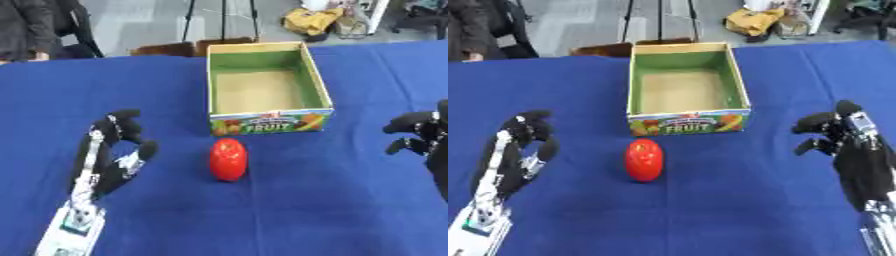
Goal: Pick up objects on the table and place them in the box.
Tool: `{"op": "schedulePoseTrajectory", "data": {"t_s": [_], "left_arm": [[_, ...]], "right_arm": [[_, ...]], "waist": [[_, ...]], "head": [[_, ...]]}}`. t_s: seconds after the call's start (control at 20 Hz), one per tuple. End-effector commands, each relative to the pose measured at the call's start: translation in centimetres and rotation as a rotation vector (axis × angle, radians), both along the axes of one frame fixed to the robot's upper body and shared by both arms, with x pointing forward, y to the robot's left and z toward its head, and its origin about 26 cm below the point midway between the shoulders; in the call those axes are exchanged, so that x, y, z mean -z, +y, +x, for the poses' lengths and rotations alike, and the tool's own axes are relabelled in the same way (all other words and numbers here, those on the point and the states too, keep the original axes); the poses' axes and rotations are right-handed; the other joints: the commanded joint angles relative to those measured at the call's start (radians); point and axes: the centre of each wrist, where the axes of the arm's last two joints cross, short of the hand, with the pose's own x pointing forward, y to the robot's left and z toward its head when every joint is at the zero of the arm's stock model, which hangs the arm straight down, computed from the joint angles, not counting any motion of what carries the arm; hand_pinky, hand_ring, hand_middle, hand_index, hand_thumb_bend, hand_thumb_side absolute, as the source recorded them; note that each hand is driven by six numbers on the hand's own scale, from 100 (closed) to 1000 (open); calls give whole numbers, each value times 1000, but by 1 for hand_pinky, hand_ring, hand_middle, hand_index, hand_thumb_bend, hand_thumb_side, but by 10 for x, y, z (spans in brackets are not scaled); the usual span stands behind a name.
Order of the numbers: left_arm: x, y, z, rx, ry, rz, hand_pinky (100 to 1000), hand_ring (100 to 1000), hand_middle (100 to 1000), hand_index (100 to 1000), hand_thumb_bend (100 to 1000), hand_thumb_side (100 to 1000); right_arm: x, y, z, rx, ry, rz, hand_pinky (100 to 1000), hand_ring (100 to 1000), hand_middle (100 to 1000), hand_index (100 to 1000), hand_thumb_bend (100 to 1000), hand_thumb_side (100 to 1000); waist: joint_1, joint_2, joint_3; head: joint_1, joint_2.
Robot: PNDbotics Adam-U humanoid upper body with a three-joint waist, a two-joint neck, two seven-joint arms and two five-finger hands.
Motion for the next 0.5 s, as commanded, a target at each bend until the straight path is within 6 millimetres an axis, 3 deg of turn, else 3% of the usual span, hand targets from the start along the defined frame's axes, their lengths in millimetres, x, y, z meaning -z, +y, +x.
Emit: {"op": "schedulePoseTrajectory", "data": {"t_s": [0.05,0.5], "left_arm": [[-20,-1,1,17,-29,130,615,490,531,776,903,638],[-47,-18,10,91,55,496,555,448,499,768,856,574]], "right_arm": [[-7,-3,-1,4,-23,-15,452,652,587,600,100,975],[-7,-2,-1,0,-20,-18,452,652,587,600,100,974]], "waist": [[-2,-19,-3],[0,-22,-12]], "head": [[4,-5],[4,-5]]}}
